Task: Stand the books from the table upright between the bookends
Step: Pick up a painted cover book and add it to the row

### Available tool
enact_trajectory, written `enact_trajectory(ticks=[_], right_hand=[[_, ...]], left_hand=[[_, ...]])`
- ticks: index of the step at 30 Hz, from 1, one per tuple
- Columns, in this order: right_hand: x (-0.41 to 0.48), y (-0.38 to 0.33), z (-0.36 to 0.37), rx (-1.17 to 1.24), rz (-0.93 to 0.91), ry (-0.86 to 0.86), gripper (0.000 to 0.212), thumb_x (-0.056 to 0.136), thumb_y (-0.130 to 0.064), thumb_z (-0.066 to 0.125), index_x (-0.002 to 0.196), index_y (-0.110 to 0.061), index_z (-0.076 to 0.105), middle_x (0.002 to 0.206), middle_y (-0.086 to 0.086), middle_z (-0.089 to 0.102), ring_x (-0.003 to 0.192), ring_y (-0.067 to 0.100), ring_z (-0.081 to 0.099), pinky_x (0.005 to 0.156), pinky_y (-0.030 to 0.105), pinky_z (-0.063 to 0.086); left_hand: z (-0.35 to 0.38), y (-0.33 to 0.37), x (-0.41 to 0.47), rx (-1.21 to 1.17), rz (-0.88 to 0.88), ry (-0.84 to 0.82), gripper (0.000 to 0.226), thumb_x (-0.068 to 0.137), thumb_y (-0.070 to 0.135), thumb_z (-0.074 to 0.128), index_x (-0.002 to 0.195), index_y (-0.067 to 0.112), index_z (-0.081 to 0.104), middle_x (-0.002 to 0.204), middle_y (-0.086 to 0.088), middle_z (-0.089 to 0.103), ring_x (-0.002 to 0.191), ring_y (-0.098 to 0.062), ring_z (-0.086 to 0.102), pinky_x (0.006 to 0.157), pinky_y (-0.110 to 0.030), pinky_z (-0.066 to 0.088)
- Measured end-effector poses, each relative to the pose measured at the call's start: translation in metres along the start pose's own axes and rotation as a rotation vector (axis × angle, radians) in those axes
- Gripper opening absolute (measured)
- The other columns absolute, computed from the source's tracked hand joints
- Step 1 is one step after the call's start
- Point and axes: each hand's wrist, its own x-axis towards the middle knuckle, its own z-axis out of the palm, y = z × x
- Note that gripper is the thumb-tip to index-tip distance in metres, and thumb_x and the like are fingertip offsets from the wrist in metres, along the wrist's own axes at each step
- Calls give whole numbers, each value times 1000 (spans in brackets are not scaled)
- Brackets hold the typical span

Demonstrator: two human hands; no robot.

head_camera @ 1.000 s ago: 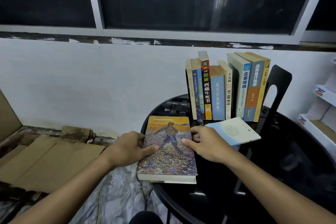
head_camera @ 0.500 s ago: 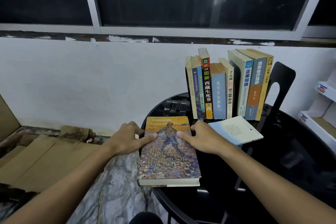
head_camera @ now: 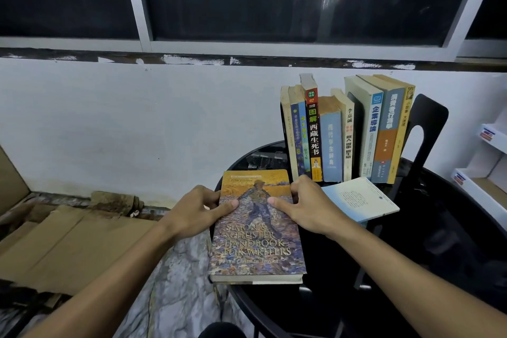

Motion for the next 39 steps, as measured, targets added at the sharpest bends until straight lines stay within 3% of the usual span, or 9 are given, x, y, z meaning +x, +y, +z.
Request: enact_trajectory(ticks=[4, 7, 10, 17, 21, 24, 28, 33, 39], right_hand=[[0, -6, -10, 38, -77, 68, 43, 88, -51, 69, 97, -9, 68, 93, -1, 43, 86, 11, 46, 68, 16, 35], [-1, -11, -19, 112, -139, 122, 40, 87, -51, 70, 100, -13, 69, 104, -2, 48, 95, 6, 49, 78, 17, 39], [-1, -21, -29, 174, -198, 180, 36, 86, -45, 73, 110, -19, 70, 109, -13, 45, 101, -1, 51, 83, 9, 40], [0, -29, -42, 284, -322, 209, 22, 91, -30, 72, 107, -15, 70, 128, -7, 40, 122, 10, 49, 103, 29, 47], [-3, -29, -45, 291, -364, 245, 21, 93, -19, 71, 87, -36, 61, 128, -7, 39, 120, 2, 47, 101, 15, 43], [-3, -23, -44, 238, -355, 291, 6, 92, -22, 72, 97, -18, 70, 132, -6, 41, 119, -1, 48, 98, 7, 42], [-4, -19, -39, 178, -348, 363, 31, 91, -25, 73, 112, -4, 66, 135, -8, 39, 118, 7, 48, 97, 2, 41], [-8, -29, -40, 190, -301, 508, 64, 81, -31, 84, 135, -19, 51, 131, -6, 35, 106, 3, 49, 91, 5, 41], [-18, -40, -33, 47, -404, 625, 36, 84, -25, 82, 108, -12, 58, 110, -2, 44, 91, 2, 42, 86, 4, 35]], left_hand=[[-5, 8, -10, -216, -65, 1, 38, 87, 58, 67, 109, 28, 77, 108, 18, 75, 95, -5, 73, 94, -36, 55], [-12, 25, -20, -349, -22, 79, 33, 91, 34, 70, 123, 27, 69, 102, 37, 69, 101, -3, 71, 84, -28, 60], [-18, 33, -25, -448, 38, 179, 54, 88, 25, 73, 139, 19, 58, 112, 15, 75, 103, -9, 72, 83, -24, 59], [-22, 43, -31, -406, 189, 430, 72, 76, 24, 80, 144, 17, 54, 135, 12, 62, 105, -10, 71, 100, -31, 54], [-21, 47, -35, -388, 238, 472, 74, 78, 17, 80, 146, 20, 51, 134, 13, 60, 112, -8, 68, 103, -29, 52], [-17, 50, -37, -414, 277, 474, 75, 80, 3, 79, 146, 24, 50, 131, 10, 61, 113, -9, 68, 98, -23, 54], [-16, 47, -37, -466, 280, 462, 77, 79, 0, 79, 145, 26, 50, 129, 8, 62, 114, -16, 67, 97, -27, 56], [-16, 47, -38, -492, 255, 441, 74, 78, 1, 79, 134, 40, 52, 128, 7, 62, 111, -9, 67, 94, -28, 57], [-18, 38, -36, -477, 206, 368, 76, 75, 17, 84, 144, 19, 53, 129, 0, 68, 121, -13, 63, 100, -37, 55]])
